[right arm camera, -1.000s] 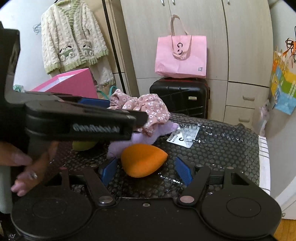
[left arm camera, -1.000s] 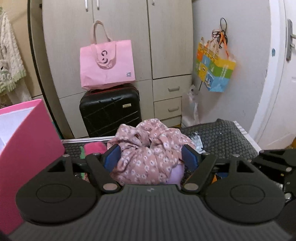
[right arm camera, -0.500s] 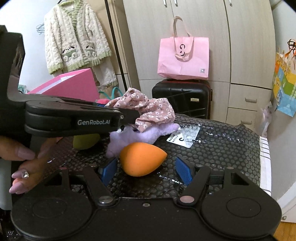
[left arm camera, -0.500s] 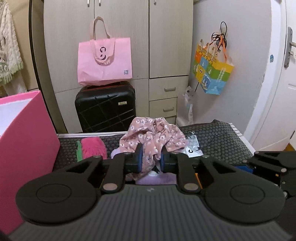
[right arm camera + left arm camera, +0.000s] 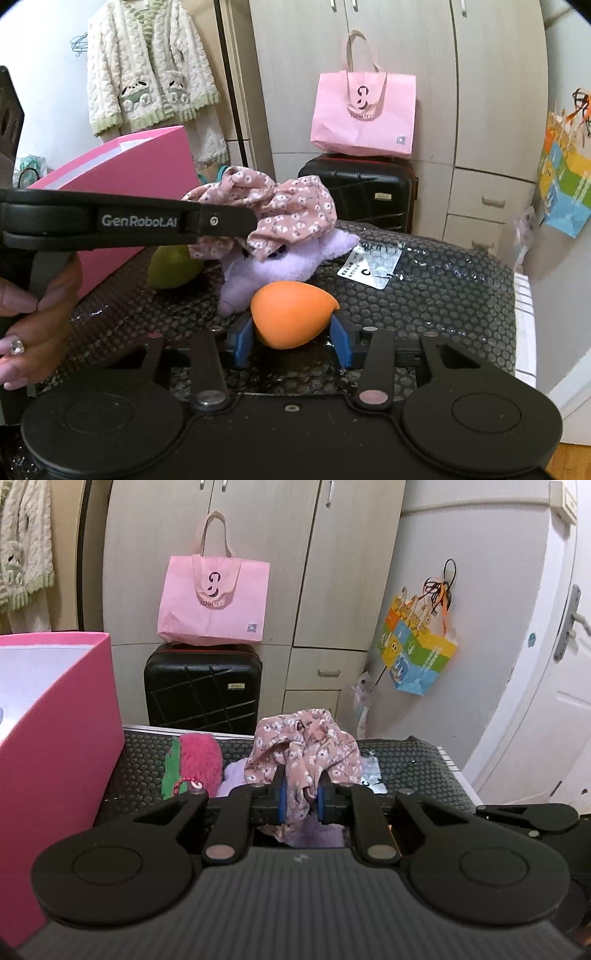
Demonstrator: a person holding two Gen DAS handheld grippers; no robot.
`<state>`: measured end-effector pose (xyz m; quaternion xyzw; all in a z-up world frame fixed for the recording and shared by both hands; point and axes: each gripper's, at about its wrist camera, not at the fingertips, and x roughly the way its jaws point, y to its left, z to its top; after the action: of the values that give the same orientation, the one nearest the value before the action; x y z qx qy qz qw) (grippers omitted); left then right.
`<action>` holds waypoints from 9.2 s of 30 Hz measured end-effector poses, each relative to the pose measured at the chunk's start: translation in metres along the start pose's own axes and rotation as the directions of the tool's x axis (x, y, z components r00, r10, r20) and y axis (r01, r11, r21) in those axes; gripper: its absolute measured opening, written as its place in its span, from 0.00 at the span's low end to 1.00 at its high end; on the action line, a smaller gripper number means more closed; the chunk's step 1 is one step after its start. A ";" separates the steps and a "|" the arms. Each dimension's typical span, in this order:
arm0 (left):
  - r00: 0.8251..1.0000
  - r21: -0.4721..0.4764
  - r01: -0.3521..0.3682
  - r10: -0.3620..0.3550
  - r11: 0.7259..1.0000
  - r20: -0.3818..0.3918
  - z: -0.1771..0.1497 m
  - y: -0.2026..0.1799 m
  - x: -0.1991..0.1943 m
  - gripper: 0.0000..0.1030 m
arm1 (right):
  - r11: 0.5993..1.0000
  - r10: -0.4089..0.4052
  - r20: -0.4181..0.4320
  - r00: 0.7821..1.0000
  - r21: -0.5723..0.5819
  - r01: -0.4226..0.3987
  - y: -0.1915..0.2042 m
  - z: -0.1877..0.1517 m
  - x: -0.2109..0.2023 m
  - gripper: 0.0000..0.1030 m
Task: Organize soft objects
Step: 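Lift the scrunchie and orange sponge with both grippers over the pink box, then open both grippers to drop the scrunchie and sponge into the box, then move both grippers back toward the plush toys and green sponge, then reach the left gripper to the green sponge while the right gripper approaches the pink strawberry plush, then close the left gripper on the green sponge while the right gripper closes on the strawberry plush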
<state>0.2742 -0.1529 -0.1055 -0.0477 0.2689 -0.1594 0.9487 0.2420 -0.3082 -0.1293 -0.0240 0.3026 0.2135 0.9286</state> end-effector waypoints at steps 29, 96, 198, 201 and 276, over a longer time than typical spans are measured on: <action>0.994 -0.045 0.105 -0.104 0.993 0.013 -0.016 0.025 -0.069 0.12 | 0.989 -0.102 -0.021 0.995 0.104 0.103 0.029 -0.013 -0.050 0.48; 0.976 0.062 0.185 -0.176 0.981 -0.129 -0.007 0.162 -0.330 0.14 | 0.930 0.348 -0.138 0.927 -0.074 -0.360 0.214 0.023 -0.141 0.48; 0.982 0.317 0.130 -0.079 0.939 -0.170 0.013 0.093 -0.302 0.73 | 0.957 0.080 0.118 0.990 -0.285 -0.043 0.199 0.029 -0.194 0.72; 0.983 0.311 0.127 -0.078 0.942 -0.167 0.008 0.081 -0.289 0.73 | 0.963 0.071 0.131 0.989 -0.266 -0.034 0.193 0.021 -0.196 0.72; 0.989 0.028 -0.139 0.140 0.990 -0.041 -0.035 0.036 -0.010 0.35 | 0.960 0.279 -0.123 0.952 0.056 -0.274 0.035 0.105 0.087 0.34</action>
<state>0.2578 -0.1155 -0.1361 -0.0134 0.2897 -0.0971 0.9521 0.3487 -0.2250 -0.0902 0.0224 0.3666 0.3337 0.8682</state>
